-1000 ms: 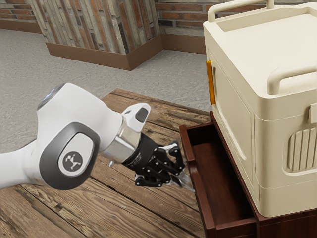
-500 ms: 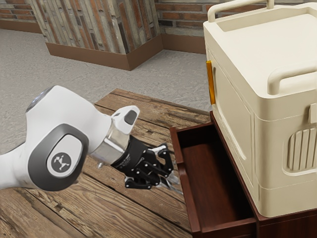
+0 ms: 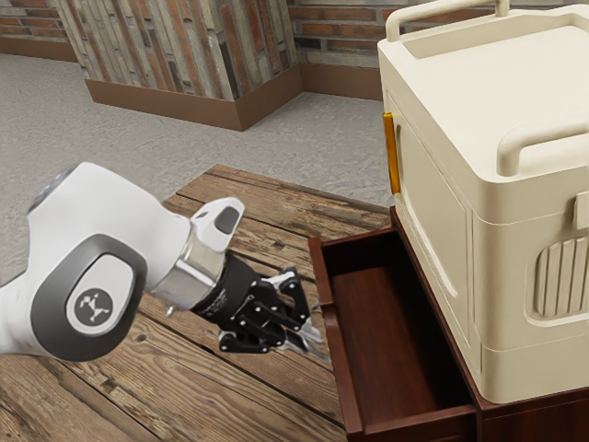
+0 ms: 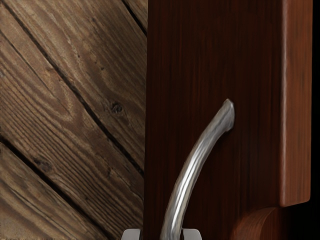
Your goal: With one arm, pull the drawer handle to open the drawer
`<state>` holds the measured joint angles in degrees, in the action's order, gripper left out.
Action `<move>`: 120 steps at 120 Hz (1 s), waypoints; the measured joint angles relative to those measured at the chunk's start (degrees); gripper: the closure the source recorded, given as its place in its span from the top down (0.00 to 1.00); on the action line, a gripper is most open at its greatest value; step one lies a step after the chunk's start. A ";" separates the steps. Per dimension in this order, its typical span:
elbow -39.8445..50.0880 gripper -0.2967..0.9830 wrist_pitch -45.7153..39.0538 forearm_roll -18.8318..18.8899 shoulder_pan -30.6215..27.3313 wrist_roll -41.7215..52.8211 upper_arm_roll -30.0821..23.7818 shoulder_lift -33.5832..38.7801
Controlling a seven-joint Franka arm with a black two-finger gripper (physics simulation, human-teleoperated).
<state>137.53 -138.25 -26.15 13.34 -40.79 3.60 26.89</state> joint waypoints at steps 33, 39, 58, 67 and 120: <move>0.97 0.24 0.06 0.08 -1.17 0.17 0.02 1.28; 1.11 0.24 0.07 0.16 -1.40 0.20 0.01 1.47; 1.91 0.24 0.09 0.31 -1.56 0.31 0.01 2.52; 2.26 0.24 0.30 0.49 -1.76 0.34 0.00 3.24; -0.21 0.50 10.33 6.84 -10.59 0.49 -2.77 18.61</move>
<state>137.32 -127.92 -19.31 2.75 -40.29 0.83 45.50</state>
